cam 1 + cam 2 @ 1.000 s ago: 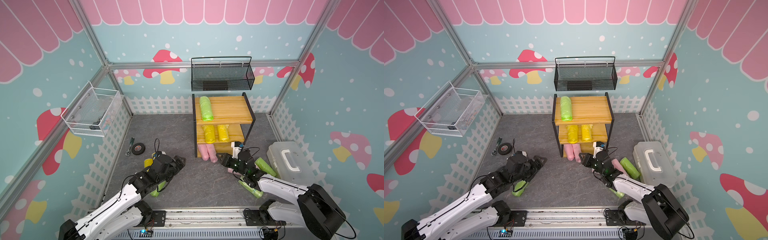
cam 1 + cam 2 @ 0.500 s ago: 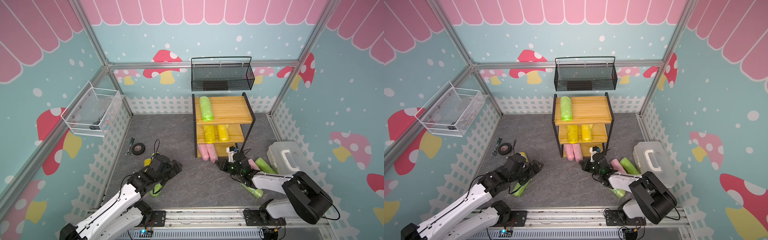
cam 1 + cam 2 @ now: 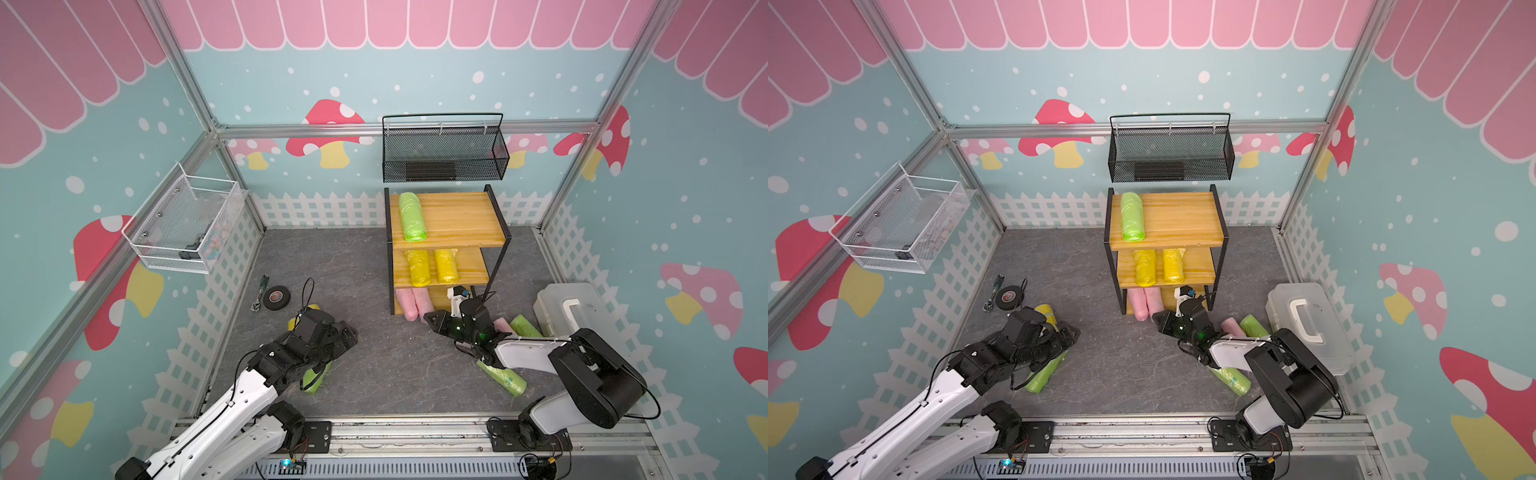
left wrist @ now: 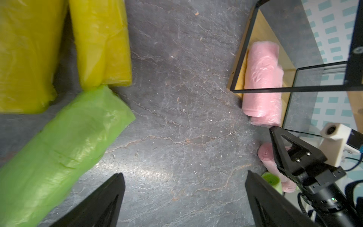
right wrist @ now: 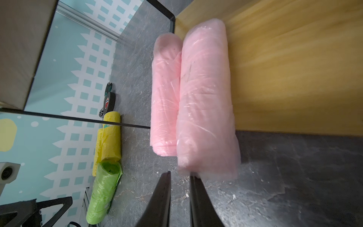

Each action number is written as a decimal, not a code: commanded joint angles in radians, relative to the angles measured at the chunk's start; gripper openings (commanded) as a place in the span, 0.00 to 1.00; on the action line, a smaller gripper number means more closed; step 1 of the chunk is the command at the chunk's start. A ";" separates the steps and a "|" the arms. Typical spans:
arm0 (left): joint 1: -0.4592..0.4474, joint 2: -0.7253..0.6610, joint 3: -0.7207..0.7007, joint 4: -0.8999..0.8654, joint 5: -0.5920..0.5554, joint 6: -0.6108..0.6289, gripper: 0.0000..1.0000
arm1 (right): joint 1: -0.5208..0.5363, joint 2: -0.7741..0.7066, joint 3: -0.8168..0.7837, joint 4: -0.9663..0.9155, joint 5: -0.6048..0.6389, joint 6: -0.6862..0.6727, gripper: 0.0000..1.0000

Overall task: Sort the rolls of trash bags by color and place them on the shelf
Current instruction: Place the roll of trash bags on the shelf, then pick up the roll of trash bags from the center of the board.

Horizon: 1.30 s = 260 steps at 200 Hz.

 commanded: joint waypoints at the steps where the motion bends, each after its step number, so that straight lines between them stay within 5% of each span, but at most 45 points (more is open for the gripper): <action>1: 0.038 0.008 0.021 -0.066 -0.033 0.051 0.98 | -0.004 0.003 0.034 0.023 0.016 -0.029 0.22; 62: 0.182 0.156 0.001 -0.127 -0.014 0.173 0.97 | -0.004 -0.108 -0.001 -0.067 -0.037 -0.045 0.42; 97: 0.183 0.215 0.028 -0.111 -0.060 0.231 0.95 | 0.002 -0.247 0.017 -0.285 -0.060 -0.097 0.66; 184: 0.182 0.291 0.047 -0.035 -0.110 0.389 0.89 | 0.005 -0.581 0.023 -0.679 -0.079 -0.246 0.68; 260: 0.162 0.497 0.058 -0.085 -0.146 0.324 0.85 | 0.005 -0.615 0.028 -0.757 -0.058 -0.269 0.68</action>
